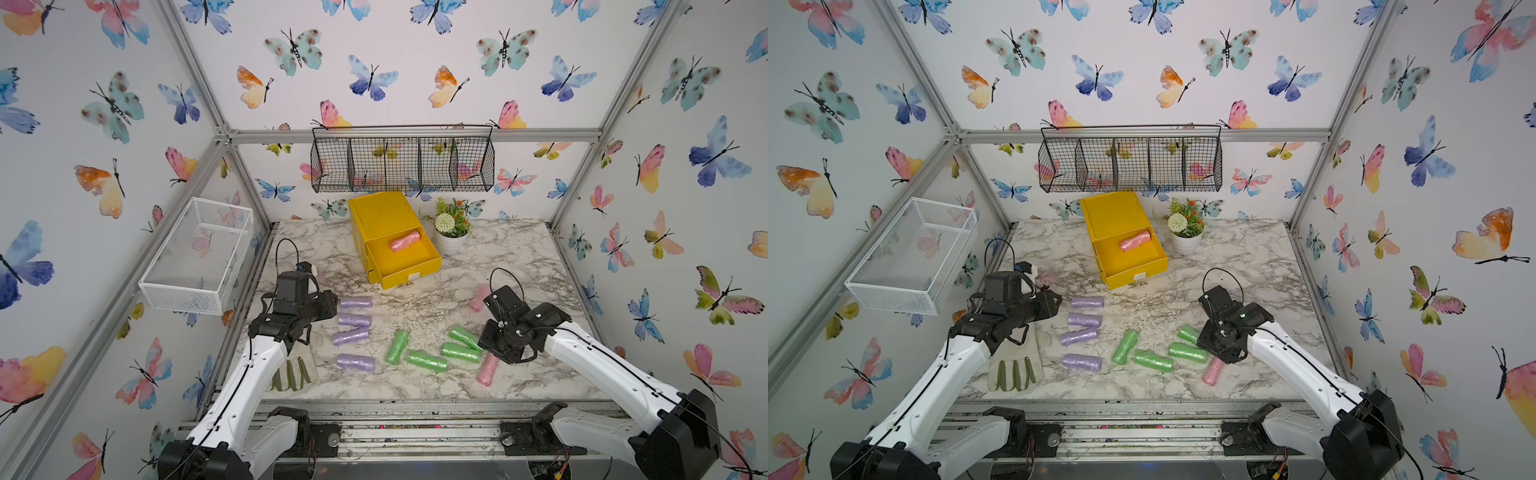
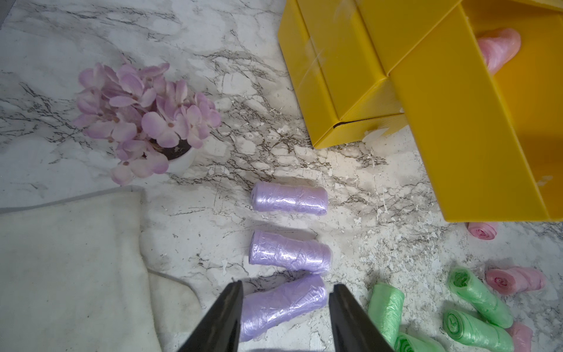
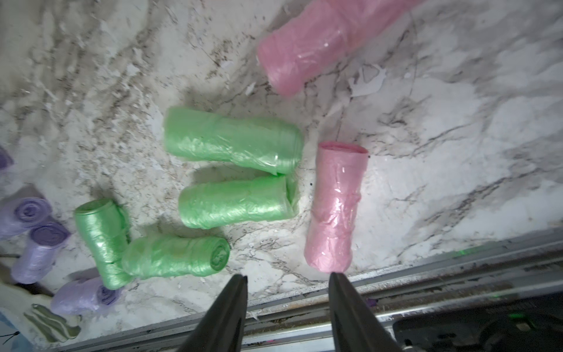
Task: Sort the rolls of trash bags by color and place them into the drawer
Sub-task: Place the roll of trash bags in the drawer, then pick up the roll of trash bags from the center of the board.
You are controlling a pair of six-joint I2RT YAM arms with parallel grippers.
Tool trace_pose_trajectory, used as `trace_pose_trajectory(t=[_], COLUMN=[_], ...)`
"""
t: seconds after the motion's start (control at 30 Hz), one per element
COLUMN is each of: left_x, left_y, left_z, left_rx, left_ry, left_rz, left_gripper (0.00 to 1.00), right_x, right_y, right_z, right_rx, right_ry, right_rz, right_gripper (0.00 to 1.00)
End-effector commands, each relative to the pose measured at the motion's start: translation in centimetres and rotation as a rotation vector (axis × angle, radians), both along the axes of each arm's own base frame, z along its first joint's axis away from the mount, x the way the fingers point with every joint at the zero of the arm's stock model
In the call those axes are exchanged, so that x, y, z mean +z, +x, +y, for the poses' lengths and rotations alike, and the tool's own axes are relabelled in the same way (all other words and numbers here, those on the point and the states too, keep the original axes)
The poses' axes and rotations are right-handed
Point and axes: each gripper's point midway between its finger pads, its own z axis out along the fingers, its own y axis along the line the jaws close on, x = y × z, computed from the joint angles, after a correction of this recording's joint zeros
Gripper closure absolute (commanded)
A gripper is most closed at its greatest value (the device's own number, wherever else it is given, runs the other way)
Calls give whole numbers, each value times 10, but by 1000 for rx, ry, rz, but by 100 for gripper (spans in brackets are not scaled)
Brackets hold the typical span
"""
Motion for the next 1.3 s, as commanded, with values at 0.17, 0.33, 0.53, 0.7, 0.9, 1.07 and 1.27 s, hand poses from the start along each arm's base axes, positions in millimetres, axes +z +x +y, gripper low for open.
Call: trace_pose_trajectory(t=[0.17,0.33,0.53,0.7,0.9,1.07,1.27], left_x=[-2,-4,-5,-6,-6,-6,-5], left_y=[0,0,0,0,0,0,0], left_z=[0,-3,-4,-4,-4,-4,-4], left_rx=[-1,-10,-15,-16,-17,-17,-16], left_ry=[-16,-25,-29,-31,-32,-34,-34], left_rz=[2,12,15,18,19,19,18], left_gripper=[49,49,49,49,49,49,49], right_x=[-29,-43,-53,-62,-72,-72,-73], right_y=[-17,-16,-10,-11,-15,-16,-16], right_z=[-7,-7,-18,-24,-21,-21,-23], right_rx=[-19,-19,-36,-46,-48,-52,-61], right_ry=[-18,-22,-50,-51,-27,-24,-28], right_rz=[98,125,134,146,164,158,144], right_gripper=[48,46,45,45,47,49,54])
